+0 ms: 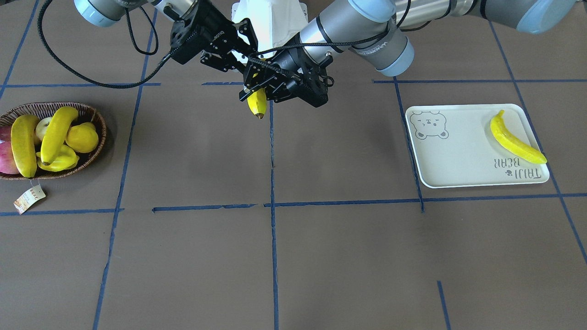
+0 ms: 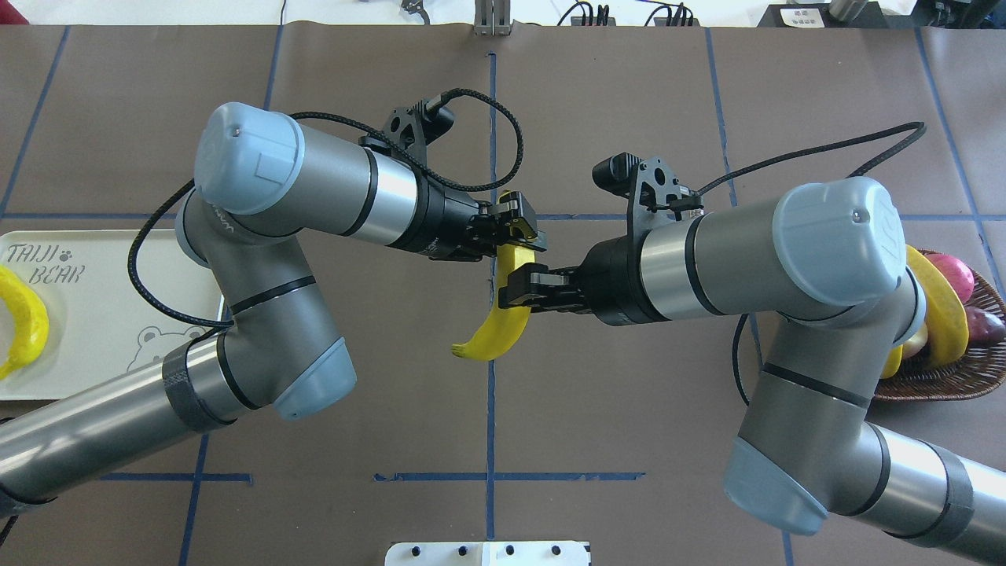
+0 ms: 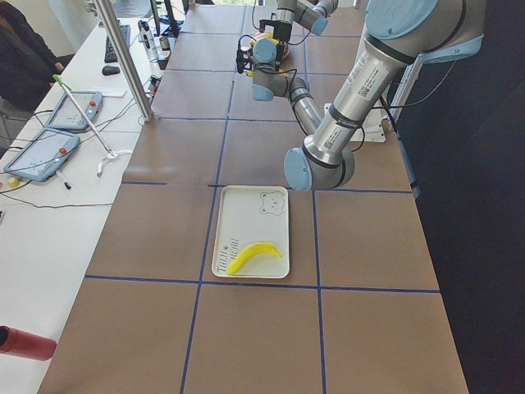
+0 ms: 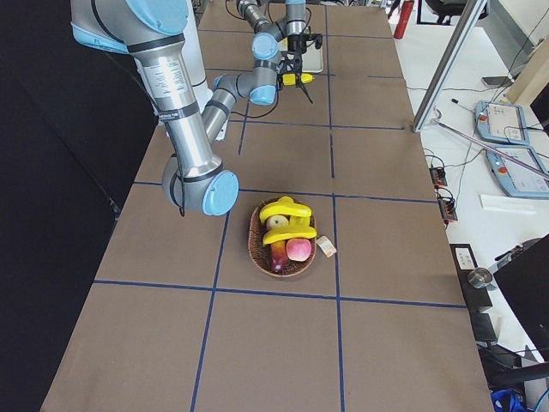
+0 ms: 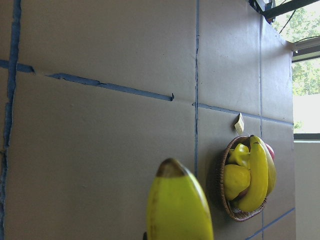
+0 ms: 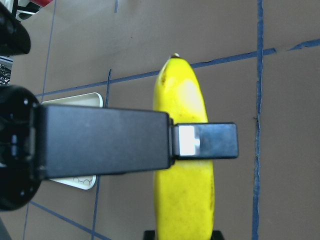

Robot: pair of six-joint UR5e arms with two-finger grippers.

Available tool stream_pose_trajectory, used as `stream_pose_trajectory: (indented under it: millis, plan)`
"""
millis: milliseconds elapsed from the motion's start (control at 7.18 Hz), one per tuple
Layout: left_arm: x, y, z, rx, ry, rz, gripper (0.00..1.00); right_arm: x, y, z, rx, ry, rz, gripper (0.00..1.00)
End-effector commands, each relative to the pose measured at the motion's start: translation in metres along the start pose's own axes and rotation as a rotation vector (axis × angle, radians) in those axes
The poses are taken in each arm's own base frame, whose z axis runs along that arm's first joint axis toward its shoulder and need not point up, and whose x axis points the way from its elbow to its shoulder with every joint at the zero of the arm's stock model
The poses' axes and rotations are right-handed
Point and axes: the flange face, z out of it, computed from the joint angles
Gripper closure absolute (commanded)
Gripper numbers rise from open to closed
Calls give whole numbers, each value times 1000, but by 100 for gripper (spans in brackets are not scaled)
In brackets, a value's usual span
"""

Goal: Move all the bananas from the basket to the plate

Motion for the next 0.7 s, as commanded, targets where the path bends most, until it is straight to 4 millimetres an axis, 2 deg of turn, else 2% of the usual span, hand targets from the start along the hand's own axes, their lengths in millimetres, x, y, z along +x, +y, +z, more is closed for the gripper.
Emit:
stream_pose_trajectory:
  millis: [0, 139, 278, 418, 557]
  plan:
    - [0, -2, -2, 2, -1, 4, 100, 0, -2, -3, 6, -1, 8, 0]
    - [-2, -8, -5, 11, -9, -1, 100, -2, -1, -7, 6, -6, 6, 0]
    - [-11, -31, -16, 27, -79, -39, 100, -4, -1, -19, 12, -19, 3, 0]
    - [-48, -54, -31, 20, -196, -80, 100, 0, -4, -27, 22, -4, 10, 0]
    - [-93, -77, -63, 66, -287, -104, 100, 8, -3, -43, 30, 18, 21, 0]
